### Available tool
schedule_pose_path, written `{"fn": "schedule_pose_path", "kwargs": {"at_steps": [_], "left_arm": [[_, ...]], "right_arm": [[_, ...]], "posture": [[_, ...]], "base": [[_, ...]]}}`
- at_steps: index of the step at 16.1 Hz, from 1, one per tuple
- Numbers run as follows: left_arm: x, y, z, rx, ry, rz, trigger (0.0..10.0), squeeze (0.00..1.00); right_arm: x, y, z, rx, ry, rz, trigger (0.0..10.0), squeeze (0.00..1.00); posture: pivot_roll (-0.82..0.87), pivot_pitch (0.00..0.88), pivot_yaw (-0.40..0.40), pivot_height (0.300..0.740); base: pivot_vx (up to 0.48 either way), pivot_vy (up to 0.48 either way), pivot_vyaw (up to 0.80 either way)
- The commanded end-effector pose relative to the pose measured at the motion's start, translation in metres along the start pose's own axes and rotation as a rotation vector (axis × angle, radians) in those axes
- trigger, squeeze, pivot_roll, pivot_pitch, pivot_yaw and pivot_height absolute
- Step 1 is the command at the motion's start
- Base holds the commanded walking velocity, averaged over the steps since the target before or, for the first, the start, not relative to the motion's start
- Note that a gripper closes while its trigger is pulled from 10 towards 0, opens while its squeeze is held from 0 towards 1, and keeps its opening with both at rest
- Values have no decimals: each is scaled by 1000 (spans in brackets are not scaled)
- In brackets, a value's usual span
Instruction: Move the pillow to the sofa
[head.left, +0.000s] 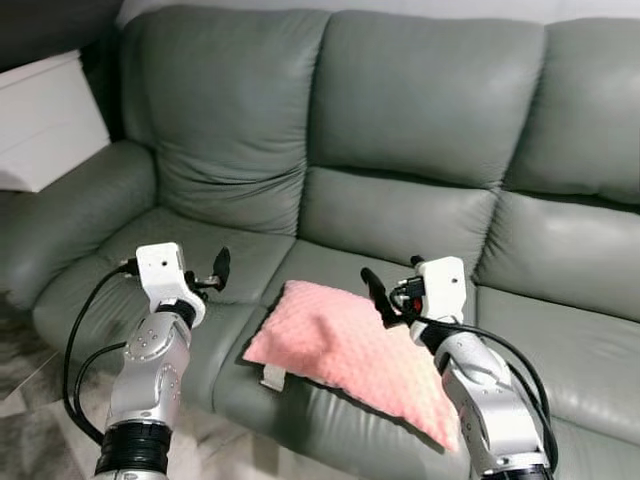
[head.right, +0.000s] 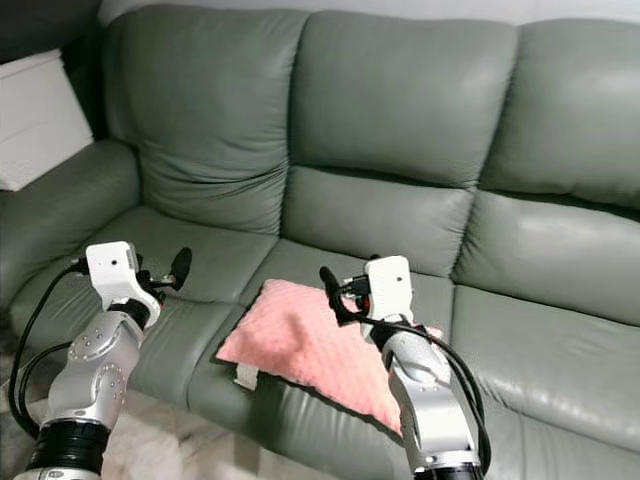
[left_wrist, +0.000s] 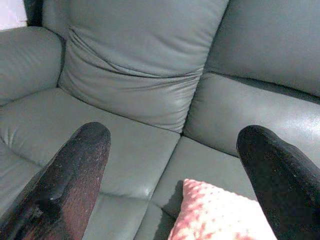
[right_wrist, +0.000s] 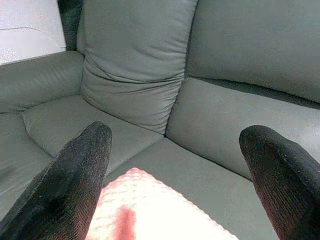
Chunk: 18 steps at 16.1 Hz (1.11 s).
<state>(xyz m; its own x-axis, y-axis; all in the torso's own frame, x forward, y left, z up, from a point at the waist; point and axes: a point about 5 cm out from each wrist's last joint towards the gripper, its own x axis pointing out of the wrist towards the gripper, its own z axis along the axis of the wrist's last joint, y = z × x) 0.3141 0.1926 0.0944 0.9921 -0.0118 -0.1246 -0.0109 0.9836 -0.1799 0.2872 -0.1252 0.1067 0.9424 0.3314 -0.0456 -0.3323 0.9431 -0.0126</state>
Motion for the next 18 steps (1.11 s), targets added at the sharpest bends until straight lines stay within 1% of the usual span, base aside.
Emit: {"fn": "schedule_pose_path", "kwargs": {"at_steps": [1, 5, 6, 7, 8, 10, 18], "left_arm": [[-1, 0, 5, 9, -8, -12, 10000, 0], [0, 0, 5, 18, 0, -10, 10000, 0], [0, 0, 5, 15, 1, -8, 10000, 0], [0, 0, 5, 13, 3, -10, 10000, 0], [1, -1, 4, 11, 3, -13, 10000, 0], [1, -2, 3, -7, 10, -23, 10000, 0], [-2, -4, -1, -6, 23, -23, 10000, 0]], "right_arm": [[2, 4, 9, -11, -36, 9, 10000, 0], [0, 6, 8, 3, -41, 9, 10000, 0], [-1, 7, 9, 36, -51, 8, 10000, 0], [-1, 7, 9, 50, -57, 10, 10000, 0], [-1, 6, 9, 43, -52, 11, 10000, 0], [0, 5, 9, 36, -49, 11, 10000, 0], [-2, 3, 10, 35, -47, 14, 10000, 0]], "posture": [[-161, 0, 66, 740], [-169, 0, 74, 740], [-171, 0, 72, 740], [-170, 0, 71, 740], [-171, 0, 69, 740], [-171, 0, 66, 740], [-176, 0, 61, 740]], "base": [[0, 0, 800], [0, 0, 800], [0, 0, 0], [0, 0, 0], [0, 0, 0], [0, 480, 0], [0, 473, 0]]}}
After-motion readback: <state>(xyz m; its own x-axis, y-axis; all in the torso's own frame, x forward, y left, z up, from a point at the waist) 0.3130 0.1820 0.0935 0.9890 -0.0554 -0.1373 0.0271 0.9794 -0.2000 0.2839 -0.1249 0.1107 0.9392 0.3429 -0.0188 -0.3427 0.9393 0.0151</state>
